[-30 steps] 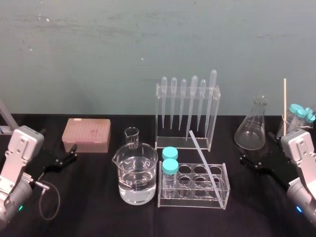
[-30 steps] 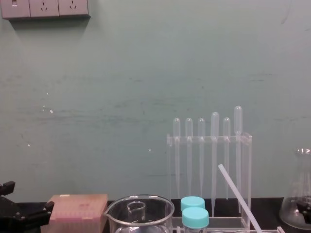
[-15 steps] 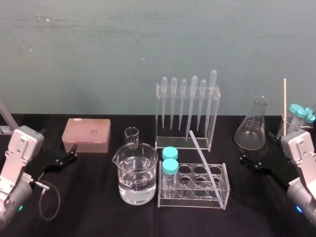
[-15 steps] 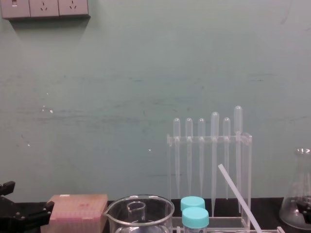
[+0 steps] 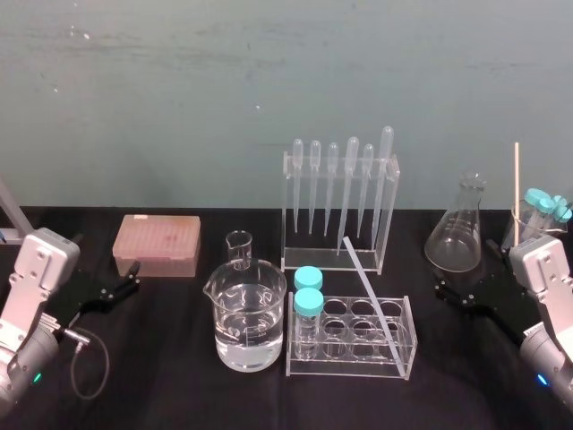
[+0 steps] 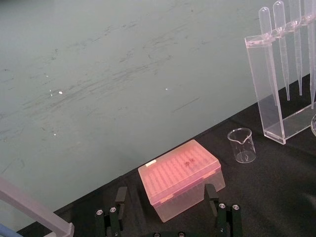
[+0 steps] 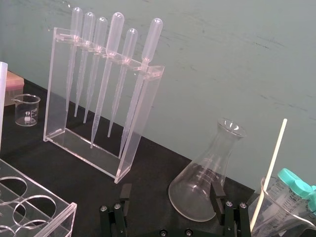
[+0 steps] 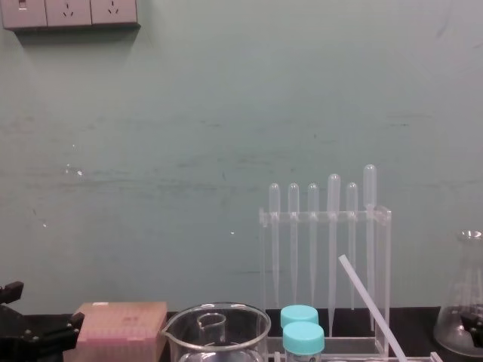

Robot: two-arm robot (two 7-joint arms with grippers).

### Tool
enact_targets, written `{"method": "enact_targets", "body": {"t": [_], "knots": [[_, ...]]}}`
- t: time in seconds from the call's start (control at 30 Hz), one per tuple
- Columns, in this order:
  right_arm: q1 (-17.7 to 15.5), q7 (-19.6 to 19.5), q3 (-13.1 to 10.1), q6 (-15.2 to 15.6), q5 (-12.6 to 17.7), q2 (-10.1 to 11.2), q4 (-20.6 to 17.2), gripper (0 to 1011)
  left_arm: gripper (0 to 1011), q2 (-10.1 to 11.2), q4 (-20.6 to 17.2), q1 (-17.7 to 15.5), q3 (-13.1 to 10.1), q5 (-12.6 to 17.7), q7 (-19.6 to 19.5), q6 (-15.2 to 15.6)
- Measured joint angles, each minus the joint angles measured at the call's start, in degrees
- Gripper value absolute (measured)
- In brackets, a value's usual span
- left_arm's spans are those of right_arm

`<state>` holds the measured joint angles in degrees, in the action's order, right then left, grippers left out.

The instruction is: Pick up the stirring rod with one hand, then place it down.

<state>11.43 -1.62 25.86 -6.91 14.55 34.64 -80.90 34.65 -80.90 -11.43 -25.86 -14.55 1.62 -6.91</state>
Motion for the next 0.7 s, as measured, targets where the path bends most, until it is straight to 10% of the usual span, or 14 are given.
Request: {"method": "enact_targets", "body": {"t": [0.7], "knots": [[0.0, 0.0, 0.0, 0.0, 0.0, 0.0, 0.0, 1000, 1000, 0.0, 0.0, 0.0, 0.0, 0.0, 0.0, 0.0]]}}
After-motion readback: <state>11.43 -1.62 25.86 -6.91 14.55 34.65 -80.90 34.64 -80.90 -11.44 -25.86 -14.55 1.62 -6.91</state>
